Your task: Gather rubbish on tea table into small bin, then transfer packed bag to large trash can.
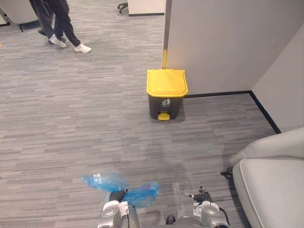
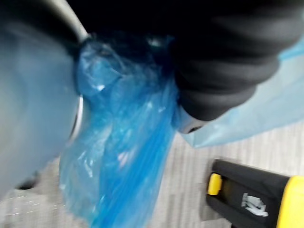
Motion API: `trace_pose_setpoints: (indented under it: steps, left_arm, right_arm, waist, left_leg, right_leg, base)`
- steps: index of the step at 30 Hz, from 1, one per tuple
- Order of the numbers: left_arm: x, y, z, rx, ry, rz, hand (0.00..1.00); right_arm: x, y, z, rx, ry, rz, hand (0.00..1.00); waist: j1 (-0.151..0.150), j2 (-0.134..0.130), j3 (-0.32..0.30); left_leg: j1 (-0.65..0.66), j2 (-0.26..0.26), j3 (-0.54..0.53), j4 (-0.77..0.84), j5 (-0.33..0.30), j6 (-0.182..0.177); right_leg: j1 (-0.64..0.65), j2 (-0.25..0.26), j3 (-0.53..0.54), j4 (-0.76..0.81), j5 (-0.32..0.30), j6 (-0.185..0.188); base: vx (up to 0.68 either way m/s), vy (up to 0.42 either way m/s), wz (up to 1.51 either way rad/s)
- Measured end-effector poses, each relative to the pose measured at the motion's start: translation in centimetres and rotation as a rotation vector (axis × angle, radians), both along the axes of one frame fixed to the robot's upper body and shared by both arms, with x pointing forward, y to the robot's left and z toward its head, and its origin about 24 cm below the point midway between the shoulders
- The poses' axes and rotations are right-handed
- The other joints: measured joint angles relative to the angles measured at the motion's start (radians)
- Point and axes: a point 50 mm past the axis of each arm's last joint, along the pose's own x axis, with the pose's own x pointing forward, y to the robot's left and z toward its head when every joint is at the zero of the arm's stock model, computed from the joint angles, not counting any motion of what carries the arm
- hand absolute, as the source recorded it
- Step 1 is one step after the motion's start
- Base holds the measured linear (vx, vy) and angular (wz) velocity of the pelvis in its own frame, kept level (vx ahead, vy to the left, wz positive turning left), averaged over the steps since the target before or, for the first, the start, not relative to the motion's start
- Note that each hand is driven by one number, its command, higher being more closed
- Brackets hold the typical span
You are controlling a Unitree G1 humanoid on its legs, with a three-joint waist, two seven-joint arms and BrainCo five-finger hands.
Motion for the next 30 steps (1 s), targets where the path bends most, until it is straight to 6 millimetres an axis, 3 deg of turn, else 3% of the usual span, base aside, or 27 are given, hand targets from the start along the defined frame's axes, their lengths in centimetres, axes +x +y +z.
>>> trace_pose_setpoints:
  steps: [1,2,3,5,6,8,10,11,13,15,16,18,19,20,22,24,25,27,28,30]
  left_arm:
    - [0.0,-0.1,0.0,-0.001,-0.002,-0.001,1.0]
    - [-0.1,-0.4,-0.1,-0.009,0.002,-0.003,1.0]
    - [-0.3,-0.6,-0.2,-0.013,0.008,-0.01,1.0]
    - [-0.1,0.1,-0.1,0.011,0.005,-0.023,1.0]
    - [-0.1,0.5,-0.1,0.023,0.008,-0.023,1.0]
    - [-0.4,0.5,-0.3,0.022,0.024,-0.025,1.0]
    - [-1.0,0.5,-0.6,0.027,0.048,-0.033,1.0]
    - [-1.1,0.6,-0.6,0.028,0.056,-0.032,1.0]
    - [-1.2,0.6,-0.7,0.032,0.069,-0.026,1.0]
    - [-1.2,0.5,-0.7,0.034,0.07,-0.022,1.0]
    - [-1.2,0.5,-0.7,0.033,0.073,-0.015,1.0]
    - [-1.2,0.6,-0.7,0.035,0.072,-0.014,1.0]
    - [-1.5,0.7,-0.8,0.037,0.078,-0.015,1.0]
    - [-1.6,0.8,-0.9,0.037,0.087,-0.013,1.0]
    - [-2.0,-0.3,-1.3,0.005,0.106,-0.009,1.0]
    - [-2.2,-0.3,-1.3,-0.002,0.109,0.006,1.0]
    - [-1.8,-0.4,-1.2,-0.007,0.097,0.012,1.0]
    - [-1.7,-0.3,-1.0,-0.009,0.078,0.02,1.0]
    - [-1.4,-0.2,-0.8,-0.01,0.063,0.015,1.0]
    - [-1.0,-0.4,-0.6,-0.016,0.044,0.008,1.0]
  right_arm:
    - [0.0,0.0,0.0,0.002,0.001,-0.011,0.0]
    - [-0.1,-0.5,0.0,-0.006,0.001,-0.022,0.0]
    - [-0.3,-1.1,0.0,-0.02,0.008,-0.026,0.0]
    - [-0.5,-0.4,-0.3,0.002,0.022,-0.027,0.0]
    - [-0.9,-0.1,-0.4,0.011,0.032,-0.033,0.0]
    - [-0.9,-0.1,-0.4,0.012,0.03,-0.036,0.0]
    - [-1.1,0.0,-0.4,0.013,0.029,-0.03,0.0]
    - [-1.2,0.1,-0.5,0.018,0.031,-0.028,0.0]
    - [-1.1,0.3,-0.4,0.022,0.021,-0.026,0.0]
    - [-0.7,0.3,-0.1,0.018,0.0,-0.027,0.0]
    - [-0.4,0.2,0.0,0.017,-0.008,-0.026,0.0]
    - [-0.4,0.2,0.0,0.015,-0.012,-0.026,0.0]
    - [-0.4,0.2,0.0,0.014,-0.01,-0.025,0.0]
    - [-0.8,0.0,-0.1,0.01,0.002,-0.028,0.0]
    - [-0.5,-0.9,0.0,-0.015,0.0,-0.024,0.0]
    - [-0.7,-1.0,-0.1,-0.017,0.005,-0.029,0.0]
    - [-0.7,-0.9,-0.1,-0.017,0.006,-0.024,0.0]
    - [-0.8,-0.6,-0.2,-0.008,0.014,-0.017,0.0]
    - [-1.0,0.0,-0.4,0.002,0.024,-0.001,0.0]
    - [-0.8,0.2,-0.3,0.005,0.019,0.003,0.0]
  waist:
    - [0.0,-0.004,-0.002]
    - [0.0,0.002,-0.011]
    - [0.004,0.014,-0.018]
    - [-0.002,-0.029,-0.033]
    - [0.003,-0.049,-0.037]
    - [0.014,-0.049,-0.037]
    - [0.003,-0.041,-0.038]
    - [-0.003,-0.04,-0.037]
    - [-0.008,-0.033,-0.033]
    - [-0.012,-0.026,-0.029]
    - [-0.013,-0.025,-0.025]
    - [-0.018,-0.025,-0.025]
    - [-0.027,-0.033,-0.03]
    - [-0.037,-0.046,-0.043]
    - [-0.03,-0.004,-0.051]
    - [-0.033,0.008,-0.042]
    - [-0.034,0.016,-0.034]
    - [-0.021,0.018,-0.027]
    - [-0.013,0.008,-0.023]
    - [-0.009,0.003,-0.022]
  left_leg:
    - [-0.009,-0.038,0.001,-0.153,0.019,0.0]
    - [-0.002,-0.07,-0.012,-0.315,0.078,-0.007]
    - [-0.002,-0.08,-0.035,-0.385,0.178,0.001]
    - [0.004,-0.142,-0.023,-0.38,0.145,0.034]
    - [0.008,-0.161,0.003,-0.344,0.092,0.041]
    - [0.062,-0.175,0.038,-0.324,0.04,0.071]
    - [0.14,-0.187,0.055,-0.332,-0.007,0.087]
    - [0.165,-0.189,0.056,-0.337,-0.019,0.089]
    - [0.255,-0.199,0.058,-0.397,-0.031,0.092]
    - [0.313,-0.199,0.053,-0.448,-0.035,0.089]
    - [0.375,-0.198,0.052,-0.486,-0.035,0.089]
    - [0.425,-0.198,0.046,-0.519,-0.036,0.087]
    - [0.446,-0.21,0.023,-0.539,-0.043,0.071]
    - [0.462,-0.224,-0.017,-0.547,-0.064,0.038]
    - [0.468,-0.185,-0.042,-0.528,-0.063,0.025]
    - [0.398,-0.157,-0.065,-0.344,-0.064,0.023]
    - [0.306,-0.118,-0.078,-0.109,-0.034,-0.015]
    - [0.216,-0.055,-0.082,0.118,-0.026,-0.02]
    - [0.165,-0.026,-0.069,0.187,-0.033,-0.009]
    - [0.117,-0.013,-0.045,0.137,-0.05,0.006]
  right_leg:
    - [0.022,-0.027,0.004,-0.016,-0.012,0.026]
    - [0.034,-0.036,0.013,-0.032,-0.026,0.061]
    - [0.035,-0.032,0.03,-0.041,-0.038,0.082]
    - [0.051,-0.089,0.063,-0.045,-0.05,0.098]
    - [0.045,-0.122,0.094,-0.002,-0.046,0.104]
    - [0.001,-0.157,0.141,0.166,-0.033,0.129]
    - [-0.102,-0.176,0.182,0.448,0.021,0.197]
    - [-0.142,-0.175,0.189,0.547,0.018,0.202]
    - [-0.279,-0.161,0.158,0.74,-0.02,0.168]
    - [-0.343,-0.143,0.101,0.736,-0.047,0.142]
    - [-0.377,-0.121,0.055,0.658,-0.063,0.117]
    - [-0.4,-0.09,0.029,0.534,-0.063,0.104]
    - [-0.39,-0.059,0.042,0.363,0.003,0.089]
    - [-0.39,-0.049,0.051,0.308,0.047,0.024]
    - [-0.371,-0.032,0.031,0.3,0.021,0.015]
    - [-0.317,-0.023,0.005,0.261,-0.006,0.011]
    - [-0.261,-0.007,-0.009,0.221,-0.009,0.005]
    - [-0.189,0.014,-0.009,0.19,-0.021,-0.014]
    - [-0.134,0.019,0.002,0.171,-0.031,-0.017]
    - [-0.09,0.006,0.016,0.138,-0.038,-0.006]
  base:
    - [0.41,0.255,-0.09]
    - [0.45,0.336,-0.19]
    - [0.46,0.345,-0.09]
    - [0.37,0.255,0.04]
    - [0.37,0.235,-0.12]
    - [0.49,0.315,-0.36]
    - [0.47,0.244,-0.24]
    - [0.41,0.141,-0.05]
    - [0.4,0.068,-0.01]
    - [0.36,-0.003,0.08]
    - [0.37,-0.059,0.13]
    - [0.36,-0.093,0.28]
    - [0.36,-0.127,0.61]
    - [0.37,-0.125,0.56]
    - [0.4,-0.128,0.23]
    - [0.37,-0.158,0.29]
    - [0.34,-0.148,0.23]
    - [0.36,-0.073,-0.14]
    - [0.29,0.012,-0.32]
    - [0.3,0.082,-0.36]
